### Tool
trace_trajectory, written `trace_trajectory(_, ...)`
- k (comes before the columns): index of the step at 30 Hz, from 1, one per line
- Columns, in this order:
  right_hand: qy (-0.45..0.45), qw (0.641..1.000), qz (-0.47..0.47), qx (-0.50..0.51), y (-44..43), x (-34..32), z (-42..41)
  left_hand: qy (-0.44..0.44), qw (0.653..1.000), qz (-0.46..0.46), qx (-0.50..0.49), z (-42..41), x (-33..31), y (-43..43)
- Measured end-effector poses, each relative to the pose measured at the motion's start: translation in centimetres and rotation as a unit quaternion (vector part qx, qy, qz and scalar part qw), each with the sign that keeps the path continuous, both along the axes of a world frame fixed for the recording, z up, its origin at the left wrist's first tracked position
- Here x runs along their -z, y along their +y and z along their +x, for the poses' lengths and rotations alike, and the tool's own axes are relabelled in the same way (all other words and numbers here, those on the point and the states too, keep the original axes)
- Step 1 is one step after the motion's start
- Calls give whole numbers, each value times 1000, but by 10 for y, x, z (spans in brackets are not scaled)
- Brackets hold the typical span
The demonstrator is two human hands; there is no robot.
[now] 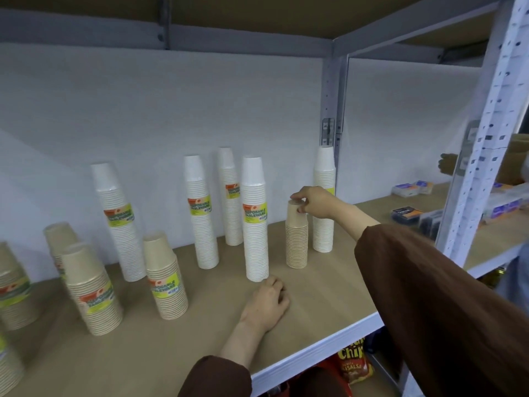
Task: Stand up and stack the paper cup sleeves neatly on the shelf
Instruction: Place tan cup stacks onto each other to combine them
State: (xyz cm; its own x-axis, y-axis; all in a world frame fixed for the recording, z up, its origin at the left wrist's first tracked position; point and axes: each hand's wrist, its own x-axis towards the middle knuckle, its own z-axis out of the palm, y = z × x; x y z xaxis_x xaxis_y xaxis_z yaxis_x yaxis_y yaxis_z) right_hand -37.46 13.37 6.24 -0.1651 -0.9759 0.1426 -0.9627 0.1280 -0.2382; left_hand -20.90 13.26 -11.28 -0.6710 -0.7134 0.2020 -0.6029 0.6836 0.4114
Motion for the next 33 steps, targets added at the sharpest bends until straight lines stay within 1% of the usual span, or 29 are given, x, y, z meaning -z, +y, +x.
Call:
trace_trajectory(3,38,999,-20,17,-4,2,6,5,1000,-4,-2,0,1,0)
trace_trajectory(9,104,988,-57,94,-12,6,18,0,1000,-10,-7,-1,1,0)
trace_trajectory(11,94,989,-53,103,-14,5,20,0,1000,-11,-6,-1,1,0)
trace_trajectory(13,63,992,-43,98,-14,1,18,-1,1000,-11,-6,0,1,0)
trace_trajectory(16,-8,998,-29,58,-12,-9,6,3,1000,-6,-5,0,3,0)
trace_trajectory(17,-18,999,-19,43,-9,-12,3,5,1000,-4,-5,0,3,0)
trace_trajectory(19,-9,999,18,26,-2,-16,0,7,1000,0,-4,-1,3,-1)
trace_trajectory(21,14,999,31,23,0,-16,0,5,1000,-2,-5,-1,3,-1)
trace_trajectory(24,37,999,14,15,-2,-11,2,2,1000,-2,-4,0,3,0)
trace_trajectory(33,54,998,-33,27,-8,1,8,-9,1000,2,-5,1,2,2)
